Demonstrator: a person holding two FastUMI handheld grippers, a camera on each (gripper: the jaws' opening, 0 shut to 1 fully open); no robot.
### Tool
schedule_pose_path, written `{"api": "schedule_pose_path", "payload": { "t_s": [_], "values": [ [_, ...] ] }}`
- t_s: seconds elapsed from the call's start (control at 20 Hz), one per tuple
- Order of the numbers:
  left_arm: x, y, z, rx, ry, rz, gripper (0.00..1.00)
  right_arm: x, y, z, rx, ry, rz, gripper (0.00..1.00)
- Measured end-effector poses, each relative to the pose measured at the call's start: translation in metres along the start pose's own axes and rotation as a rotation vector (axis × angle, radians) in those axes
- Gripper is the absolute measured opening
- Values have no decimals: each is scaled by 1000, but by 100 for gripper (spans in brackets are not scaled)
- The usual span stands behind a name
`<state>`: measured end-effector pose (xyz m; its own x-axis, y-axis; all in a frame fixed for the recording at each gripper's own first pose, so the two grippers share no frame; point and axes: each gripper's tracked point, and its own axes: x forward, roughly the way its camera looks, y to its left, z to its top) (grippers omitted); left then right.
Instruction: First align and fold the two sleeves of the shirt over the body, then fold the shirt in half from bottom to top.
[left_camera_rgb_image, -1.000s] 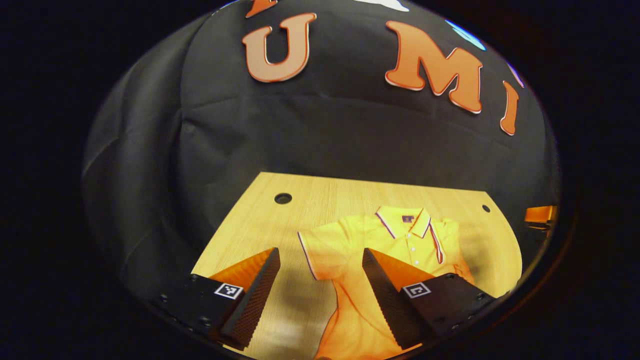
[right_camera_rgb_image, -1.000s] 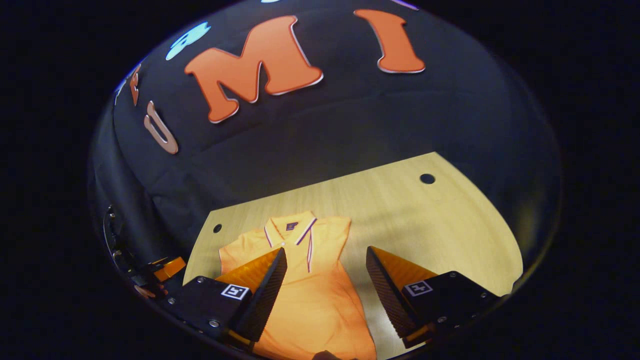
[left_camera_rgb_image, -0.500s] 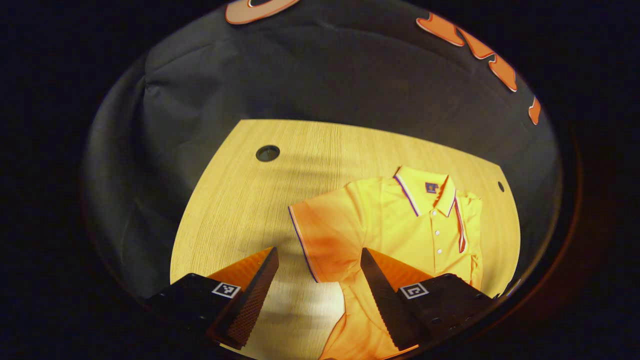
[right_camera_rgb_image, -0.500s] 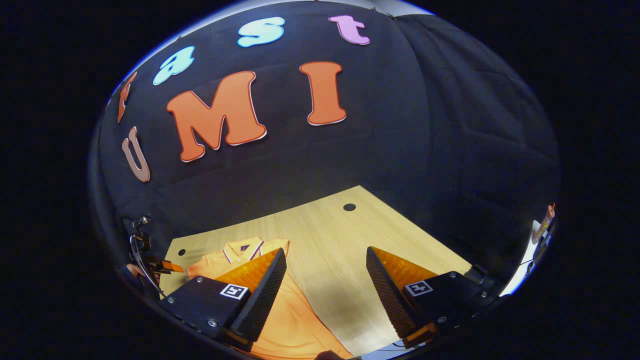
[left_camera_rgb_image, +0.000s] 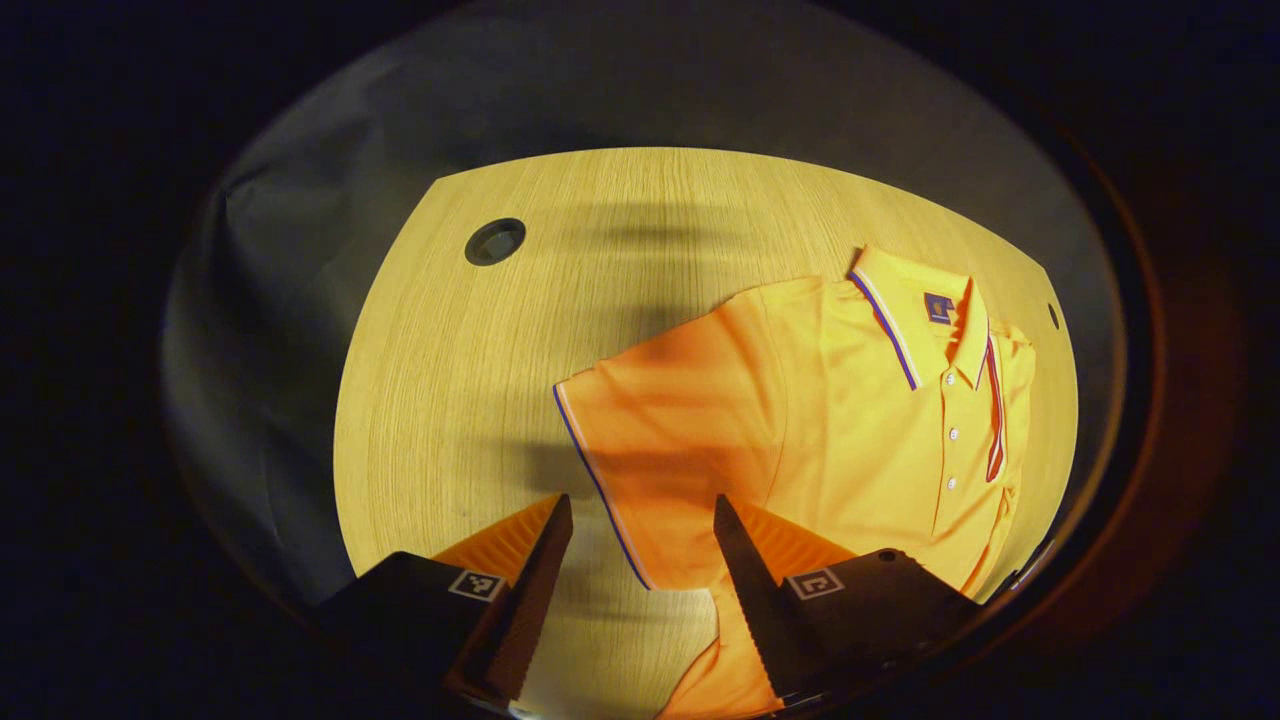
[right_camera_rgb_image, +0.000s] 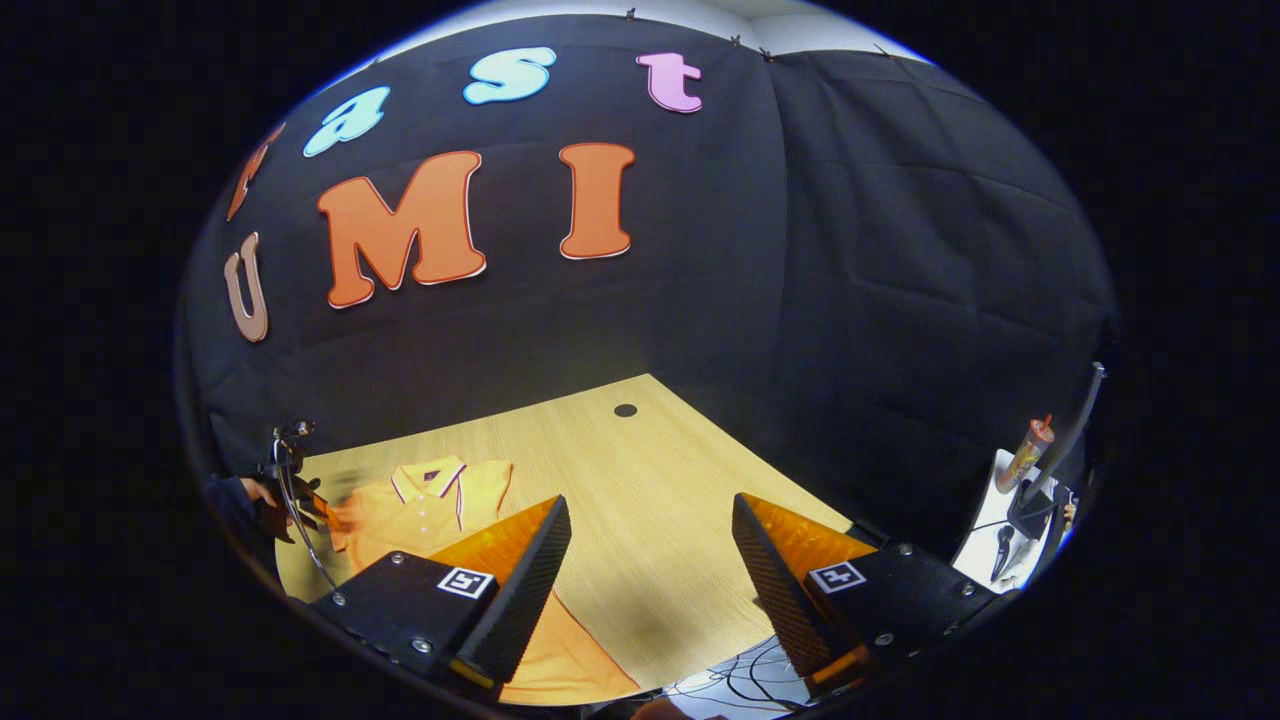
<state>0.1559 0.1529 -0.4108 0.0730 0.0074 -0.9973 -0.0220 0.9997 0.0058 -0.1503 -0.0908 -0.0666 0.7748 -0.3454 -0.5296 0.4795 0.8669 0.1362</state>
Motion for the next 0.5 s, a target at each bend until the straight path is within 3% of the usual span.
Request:
{"api": "schedule_pose_path", "payload": {
  "t_s": [0.25, 0.35, 0.4, 0.5],
  "values": [
    [15, 9, -2, 10, 53, 34, 85, -4, -2, -2, -19, 7, -2, 99],
    [23, 0, -14, -44, 107, -37, 85, -3, 1, -4, -32, 13, 3, 99],
    [35, 1, -7, -72, 64, -31, 75, -2, 3, -6, -36, 20, 6, 99],
    [23, -1, -9, -41, 87, -45, 58, 3, 7, -10, -40, 29, 20, 99]
  ]
}}
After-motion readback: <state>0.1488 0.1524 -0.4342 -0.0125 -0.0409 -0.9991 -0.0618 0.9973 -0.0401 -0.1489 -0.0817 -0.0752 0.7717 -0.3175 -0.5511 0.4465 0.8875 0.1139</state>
